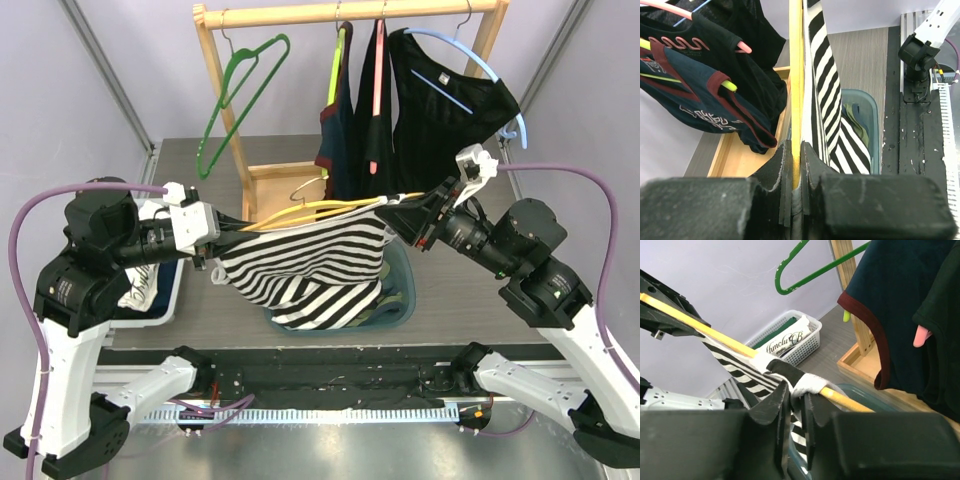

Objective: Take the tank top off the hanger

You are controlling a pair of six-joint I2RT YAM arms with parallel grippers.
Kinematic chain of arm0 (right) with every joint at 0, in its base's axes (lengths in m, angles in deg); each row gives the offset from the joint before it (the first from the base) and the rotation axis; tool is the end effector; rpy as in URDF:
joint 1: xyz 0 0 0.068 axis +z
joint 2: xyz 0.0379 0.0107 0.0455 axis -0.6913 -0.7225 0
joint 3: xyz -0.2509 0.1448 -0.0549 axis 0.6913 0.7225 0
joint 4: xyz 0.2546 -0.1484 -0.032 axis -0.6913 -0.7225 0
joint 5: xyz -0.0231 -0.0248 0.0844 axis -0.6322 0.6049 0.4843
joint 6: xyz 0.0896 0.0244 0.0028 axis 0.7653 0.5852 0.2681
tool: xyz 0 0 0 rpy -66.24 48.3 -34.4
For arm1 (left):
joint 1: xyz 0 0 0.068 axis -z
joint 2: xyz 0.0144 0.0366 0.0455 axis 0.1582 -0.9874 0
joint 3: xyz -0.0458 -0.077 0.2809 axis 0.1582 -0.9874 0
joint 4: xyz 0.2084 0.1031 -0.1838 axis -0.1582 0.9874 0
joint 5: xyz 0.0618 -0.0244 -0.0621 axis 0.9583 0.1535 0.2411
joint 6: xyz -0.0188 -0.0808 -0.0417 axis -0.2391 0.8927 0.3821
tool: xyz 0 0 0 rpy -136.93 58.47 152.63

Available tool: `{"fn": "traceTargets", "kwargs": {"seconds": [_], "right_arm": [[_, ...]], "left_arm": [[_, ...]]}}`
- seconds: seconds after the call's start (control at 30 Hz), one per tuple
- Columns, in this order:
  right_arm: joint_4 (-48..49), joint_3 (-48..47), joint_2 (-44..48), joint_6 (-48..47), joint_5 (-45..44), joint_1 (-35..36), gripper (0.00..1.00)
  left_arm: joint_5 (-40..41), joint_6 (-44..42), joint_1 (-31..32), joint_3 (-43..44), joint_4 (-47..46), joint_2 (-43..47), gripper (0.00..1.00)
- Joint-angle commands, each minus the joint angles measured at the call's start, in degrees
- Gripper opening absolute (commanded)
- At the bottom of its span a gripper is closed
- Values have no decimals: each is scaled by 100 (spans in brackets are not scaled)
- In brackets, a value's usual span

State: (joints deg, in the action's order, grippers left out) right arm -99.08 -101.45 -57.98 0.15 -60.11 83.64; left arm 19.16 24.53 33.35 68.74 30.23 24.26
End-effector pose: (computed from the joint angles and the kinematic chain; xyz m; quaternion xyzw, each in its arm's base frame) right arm 0.1494 0.1477 0.5116 -0.1877 0.6469 0.4326 0.5992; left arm 0.1124 -0.1183 0.5475 0.5392 0.5354 -0.3000 0.5767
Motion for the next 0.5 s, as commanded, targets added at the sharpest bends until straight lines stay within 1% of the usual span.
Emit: {"fn": "traceTargets", "kwargs": {"seconds": [0.0,0.03,0.07,0.13,0.17,0.23,0.27,0.33,0.37,0.4,0.47], "right_arm": [[314,-39,97,58,-1,-9,15],[296,-22,141,67,-167,-17,13],[270,-13,185,76,-264,-9,6],[95,-4,351,111,-571,-17,1],[50,22,430,137,-868,-9,1],[-46,118,711,242,-1160,-9,1],[-55,154,825,269,-1579,-9,1],[-152,250,1071,383,-1950,-9,1],[-187,268,1134,418,-2126,-9,1],[-300,294,1178,453,-2546,-9,1],[-424,374,1292,559,-2909,-9,1]], "left_arm": [[-226,63,-34,181,-376,49,0],[-235,63,-34,164,-376,58,0],[-226,55,-43,146,-368,58,0],[-183,28,-52,129,-376,84,0],[-156,37,-43,120,-359,93,0],[-121,20,-52,94,-359,119,0],[-112,11,-52,85,-350,120,0],[-112,-7,-61,50,-341,137,0],[-121,-7,-61,50,-341,146,0],[-121,-7,-69,41,-341,146,0],[-138,-7,-70,41,-324,155,0]]}}
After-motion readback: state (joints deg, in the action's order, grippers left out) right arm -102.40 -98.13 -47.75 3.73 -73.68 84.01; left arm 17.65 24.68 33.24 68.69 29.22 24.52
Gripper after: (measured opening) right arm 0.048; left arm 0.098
